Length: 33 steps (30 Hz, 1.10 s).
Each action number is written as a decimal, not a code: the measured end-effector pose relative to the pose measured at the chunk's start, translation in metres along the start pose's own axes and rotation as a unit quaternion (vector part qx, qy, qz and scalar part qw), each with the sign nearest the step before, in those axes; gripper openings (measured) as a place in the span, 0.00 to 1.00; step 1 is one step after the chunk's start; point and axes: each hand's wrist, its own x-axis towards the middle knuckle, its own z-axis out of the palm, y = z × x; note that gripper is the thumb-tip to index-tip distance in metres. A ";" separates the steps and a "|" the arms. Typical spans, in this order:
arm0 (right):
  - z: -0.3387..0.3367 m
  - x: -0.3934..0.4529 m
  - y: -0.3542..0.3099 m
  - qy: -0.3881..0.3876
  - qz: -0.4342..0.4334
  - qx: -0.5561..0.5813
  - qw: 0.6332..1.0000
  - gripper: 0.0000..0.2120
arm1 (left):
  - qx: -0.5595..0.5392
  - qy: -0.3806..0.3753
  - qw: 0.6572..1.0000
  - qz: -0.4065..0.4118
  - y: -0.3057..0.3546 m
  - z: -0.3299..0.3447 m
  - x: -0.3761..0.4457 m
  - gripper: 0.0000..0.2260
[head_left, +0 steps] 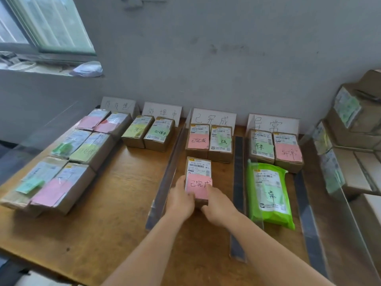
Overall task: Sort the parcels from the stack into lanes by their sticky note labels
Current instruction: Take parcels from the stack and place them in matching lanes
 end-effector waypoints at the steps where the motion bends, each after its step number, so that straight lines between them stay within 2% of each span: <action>1: 0.004 0.004 -0.002 0.010 -0.002 -0.001 1.000 0.31 | 0.043 0.006 0.999 0.026 -0.002 0.001 0.004 0.20; 4: 0.009 0.013 -0.010 0.042 0.010 -0.019 0.999 0.32 | 0.193 0.005 0.975 0.110 -0.006 0.001 0.012 0.14; 8: 0.010 0.022 -0.015 0.073 0.028 -0.043 0.996 0.32 | 0.222 -0.067 0.960 0.155 0.001 -0.009 0.021 0.17; 12: 0.010 0.030 -0.021 0.109 0.034 -0.044 0.992 0.29 | 0.238 -0.089 0.958 0.130 0.010 -0.018 0.030 0.27; 17: 0.009 0.040 -0.026 0.126 0.027 -0.041 0.991 0.26 | 0.297 -0.095 0.935 0.170 0.020 -0.022 0.037 0.25; 21: 0.005 0.040 -0.025 0.111 0.034 -0.070 0.991 0.31 | 0.352 -0.106 0.910 0.194 0.021 -0.023 0.038 0.26; 28: -0.012 0.016 -0.012 0.149 0.022 -0.135 0.979 0.39 | 0.342 -0.066 0.893 0.284 0.027 -0.030 0.032 0.29; 33: -0.038 -0.017 -0.005 0.213 0.030 -0.140 0.967 0.41 | 0.298 -0.056 0.896 0.324 0.042 -0.038 0.021 0.33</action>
